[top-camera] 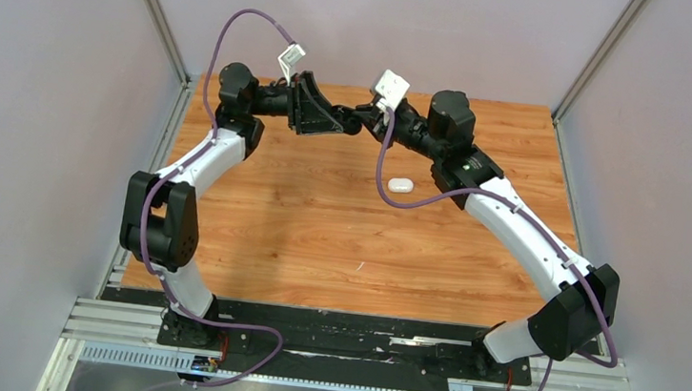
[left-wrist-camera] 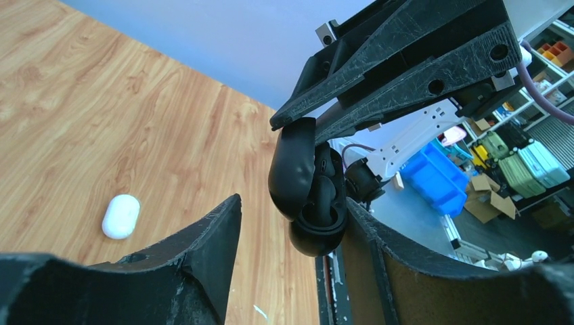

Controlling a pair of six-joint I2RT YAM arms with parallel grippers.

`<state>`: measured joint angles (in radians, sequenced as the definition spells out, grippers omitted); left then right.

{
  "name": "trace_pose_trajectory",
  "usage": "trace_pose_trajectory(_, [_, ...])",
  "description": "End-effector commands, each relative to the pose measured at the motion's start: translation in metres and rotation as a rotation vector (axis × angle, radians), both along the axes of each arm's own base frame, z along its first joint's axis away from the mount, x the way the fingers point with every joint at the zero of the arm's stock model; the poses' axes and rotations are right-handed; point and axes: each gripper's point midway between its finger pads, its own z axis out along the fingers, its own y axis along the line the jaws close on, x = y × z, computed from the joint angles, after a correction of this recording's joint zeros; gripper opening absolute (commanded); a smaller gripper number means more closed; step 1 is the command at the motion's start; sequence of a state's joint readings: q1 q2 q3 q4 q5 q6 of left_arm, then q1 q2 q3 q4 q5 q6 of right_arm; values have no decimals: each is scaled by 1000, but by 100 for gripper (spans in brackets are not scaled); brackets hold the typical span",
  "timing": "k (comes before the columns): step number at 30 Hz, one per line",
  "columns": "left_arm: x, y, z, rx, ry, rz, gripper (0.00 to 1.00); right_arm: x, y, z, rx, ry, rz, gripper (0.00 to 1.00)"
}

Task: Insert the wireless bluetooth earbuds into the charging case
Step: Pass from the right arm to the left

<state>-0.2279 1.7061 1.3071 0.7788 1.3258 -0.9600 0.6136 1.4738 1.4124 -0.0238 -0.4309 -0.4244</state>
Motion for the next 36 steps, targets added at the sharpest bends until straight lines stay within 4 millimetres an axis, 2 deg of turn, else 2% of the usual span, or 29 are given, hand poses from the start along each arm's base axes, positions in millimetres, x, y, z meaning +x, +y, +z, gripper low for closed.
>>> trace_pose_trajectory(1, [6, -3, 14, -18, -35, 16, 63, -5, 8, 17, 40, -50, 30, 0])
trace_pose_trajectory(4, [7, -3, 12, -16, -27, 14, 63, -4, 8, 17, 40, -49, 26, 0])
trace_pose_trajectory(5, [7, -3, 12, -16, -27, 13, 60, -4, 8, 16, 39, -49, 25, 0])
trace_pose_trajectory(7, [8, -3, 12, -16, -32, 12, 53, -5, 7, 18, 42, -52, 27, 0])
trace_pose_trajectory(13, [9, -3, 10, -20, -43, 17, 18, -9, 8, 15, 33, -45, 41, 1])
trace_pose_trajectory(16, [8, -3, 8, -20, -45, 8, 6, -8, 3, 19, 22, -46, 23, 12])
trace_pose_trajectory(18, [8, -3, 5, -19, -44, -3, 0, -9, -1, 23, 12, -39, 6, 14])
trace_pose_trajectory(21, [9, -3, 4, -24, -58, -4, 0, -11, -7, 34, 11, -46, -12, 17])
trace_pose_trajectory(27, [9, -3, 4, -27, -82, -9, 0, -15, -16, 38, 13, -9, -51, 39])
trace_pose_trajectory(31, [5, -2, 1, -21, -93, -26, 0, -15, -25, 51, 22, -11, -77, 43])
trace_pose_trajectory(36, [0, -1, 2, -15, -125, -49, 0, -22, -39, 51, 10, 30, -65, 45])
